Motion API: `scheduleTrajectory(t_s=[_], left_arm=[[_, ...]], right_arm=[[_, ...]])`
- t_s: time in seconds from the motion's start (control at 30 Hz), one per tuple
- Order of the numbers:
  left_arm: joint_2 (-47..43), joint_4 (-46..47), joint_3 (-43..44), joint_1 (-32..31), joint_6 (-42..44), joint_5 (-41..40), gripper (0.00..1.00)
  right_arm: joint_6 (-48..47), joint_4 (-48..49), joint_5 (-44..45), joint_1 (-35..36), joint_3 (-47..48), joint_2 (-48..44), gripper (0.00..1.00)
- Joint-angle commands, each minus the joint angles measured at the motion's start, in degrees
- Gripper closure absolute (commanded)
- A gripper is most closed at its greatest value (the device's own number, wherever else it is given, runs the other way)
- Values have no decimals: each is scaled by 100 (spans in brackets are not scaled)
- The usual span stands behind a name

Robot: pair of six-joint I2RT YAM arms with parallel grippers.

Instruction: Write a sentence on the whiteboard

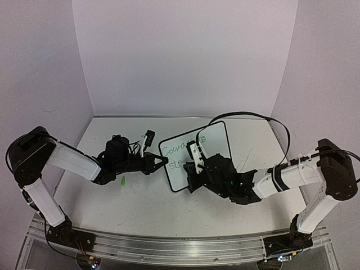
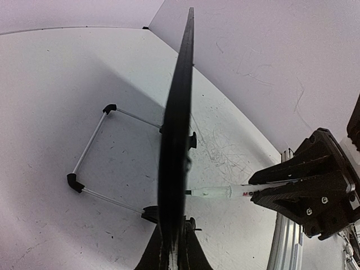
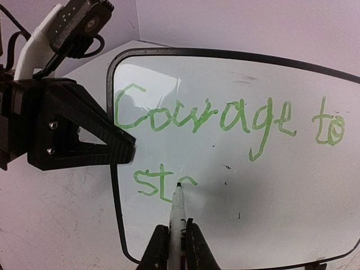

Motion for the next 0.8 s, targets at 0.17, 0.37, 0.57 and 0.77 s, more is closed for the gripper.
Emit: scheduleTrajectory(t_s=[0.17,0.37,0.57,0.77], left_arm=[[-112,-321,-7,2,287,-208,100],[-112,-320,-1,2,292,-217,100],[-113,-318,-1,2,288,-217,100],[-123,-322,-10,4,287,-222,100]], right_arm=[[115,-176,41,-30,4,70,100],[129,-259,18,-35,-14,99,100],[161,-338,62,-28,-19,99,100],[122,-364,141,-34,-14,63,100]])
